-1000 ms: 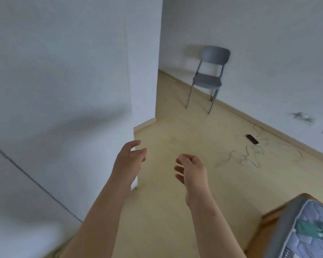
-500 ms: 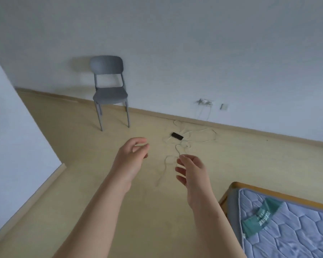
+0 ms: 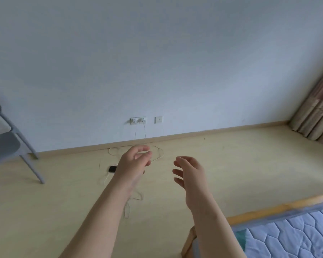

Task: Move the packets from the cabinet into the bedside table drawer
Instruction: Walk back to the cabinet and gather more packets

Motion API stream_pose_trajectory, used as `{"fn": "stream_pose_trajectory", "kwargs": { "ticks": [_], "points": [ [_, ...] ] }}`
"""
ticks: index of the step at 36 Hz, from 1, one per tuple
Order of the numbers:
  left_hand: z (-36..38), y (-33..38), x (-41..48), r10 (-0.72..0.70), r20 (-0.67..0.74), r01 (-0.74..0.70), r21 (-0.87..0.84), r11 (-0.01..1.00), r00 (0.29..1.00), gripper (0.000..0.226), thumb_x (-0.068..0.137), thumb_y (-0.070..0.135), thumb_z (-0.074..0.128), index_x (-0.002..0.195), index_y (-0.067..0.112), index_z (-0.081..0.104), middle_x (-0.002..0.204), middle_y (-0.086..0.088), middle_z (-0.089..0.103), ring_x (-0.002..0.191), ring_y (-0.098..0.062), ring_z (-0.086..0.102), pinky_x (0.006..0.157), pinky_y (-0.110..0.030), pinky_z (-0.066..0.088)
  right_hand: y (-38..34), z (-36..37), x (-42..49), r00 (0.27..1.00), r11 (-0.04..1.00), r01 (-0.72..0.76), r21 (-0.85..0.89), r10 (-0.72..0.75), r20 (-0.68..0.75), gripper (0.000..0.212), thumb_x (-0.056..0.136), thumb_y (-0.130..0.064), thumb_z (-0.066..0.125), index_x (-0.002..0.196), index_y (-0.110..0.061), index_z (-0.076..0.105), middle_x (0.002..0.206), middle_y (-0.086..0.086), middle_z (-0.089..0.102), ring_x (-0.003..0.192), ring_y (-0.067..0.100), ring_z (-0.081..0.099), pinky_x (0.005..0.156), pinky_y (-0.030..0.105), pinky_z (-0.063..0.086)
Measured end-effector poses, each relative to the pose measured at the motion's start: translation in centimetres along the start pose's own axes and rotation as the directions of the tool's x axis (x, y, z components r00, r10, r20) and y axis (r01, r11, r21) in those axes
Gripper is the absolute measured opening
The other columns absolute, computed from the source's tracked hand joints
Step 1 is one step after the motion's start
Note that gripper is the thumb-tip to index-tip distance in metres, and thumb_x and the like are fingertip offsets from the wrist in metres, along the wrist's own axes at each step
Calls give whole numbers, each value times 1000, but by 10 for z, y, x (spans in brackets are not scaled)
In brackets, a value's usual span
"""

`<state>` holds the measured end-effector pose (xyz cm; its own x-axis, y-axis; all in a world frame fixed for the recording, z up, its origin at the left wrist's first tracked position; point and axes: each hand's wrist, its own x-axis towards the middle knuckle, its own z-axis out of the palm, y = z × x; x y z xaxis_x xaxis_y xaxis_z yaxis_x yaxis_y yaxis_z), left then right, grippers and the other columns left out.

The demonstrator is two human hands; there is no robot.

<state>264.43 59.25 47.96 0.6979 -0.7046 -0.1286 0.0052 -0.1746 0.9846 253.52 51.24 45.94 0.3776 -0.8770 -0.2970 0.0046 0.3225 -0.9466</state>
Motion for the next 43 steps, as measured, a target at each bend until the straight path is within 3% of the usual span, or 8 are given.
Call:
{"fn": "stream_pose_trajectory", "kwargs": {
  "ticks": [5, 12, 23, 26, 35, 43],
  "points": [
    [48, 26, 99, 16, 73, -18, 22, 1000, 997, 11, 93, 19, 54, 95, 29, 59, 98, 0, 66, 101, -21, 63, 91, -39, 48, -45, -5, 97, 996, 998, 59, 34, -56, -72, 8, 92, -18, 54, 86, -21, 58, 90, -2, 61, 85, 15, 58, 74, 28, 47],
    [119, 38, 230, -3, 197, -2, 25, 1000, 980, 11, 93, 17, 54, 94, 27, 60, 92, 1, 64, 103, -24, 62, 91, -40, 48, -62, -29, 218, 976, 997, 15, 77, 3, -218, 8, 92, -16, 54, 87, -19, 58, 92, -1, 61, 83, 14, 58, 70, 27, 46],
    [240, 68, 459, -6, 453, -54, 119, 991, 891, 14, 94, 22, 51, 103, 26, 60, 99, 1, 63, 102, -17, 61, 96, -38, 47, -116, -47, 441, 895, 988, 35, 150, 36, -445, 8, 92, -16, 54, 88, -18, 59, 98, 2, 63, 85, 16, 61, 69, 27, 48],
    [278, 80, 507, -34, 516, -51, 151, 987, 856, 11, 94, 22, 51, 97, 29, 59, 100, -2, 64, 102, -18, 61, 97, -40, 46, -134, -62, 484, 854, 983, 44, 177, 55, -518, 8, 92, -15, 53, 87, -18, 59, 96, 1, 62, 83, 15, 60, 68, 26, 47],
    [412, 81, 595, -138, 679, -33, 231, 972, 721, 11, 94, 20, 52, 93, 28, 59, 101, -2, 64, 98, -17, 62, 95, -38, 47, -142, -143, 588, 728, 953, 35, 302, 183, -661, 10, 93, -15, 52, 87, -18, 58, 93, 0, 62, 79, 15, 59, 68, 27, 47],
    [575, 117, 668, -100, 741, -96, 217, 971, 664, 10, 95, 19, 51, 94, 26, 58, 100, 0, 63, 94, -15, 62, 90, -35, 47, -203, -254, 707, 707, 950, 108, 292, 133, -695, 9, 93, -15, 52, 88, -17, 58, 96, 1, 62, 82, 16, 59, 70, 28, 47]
  ]
}}
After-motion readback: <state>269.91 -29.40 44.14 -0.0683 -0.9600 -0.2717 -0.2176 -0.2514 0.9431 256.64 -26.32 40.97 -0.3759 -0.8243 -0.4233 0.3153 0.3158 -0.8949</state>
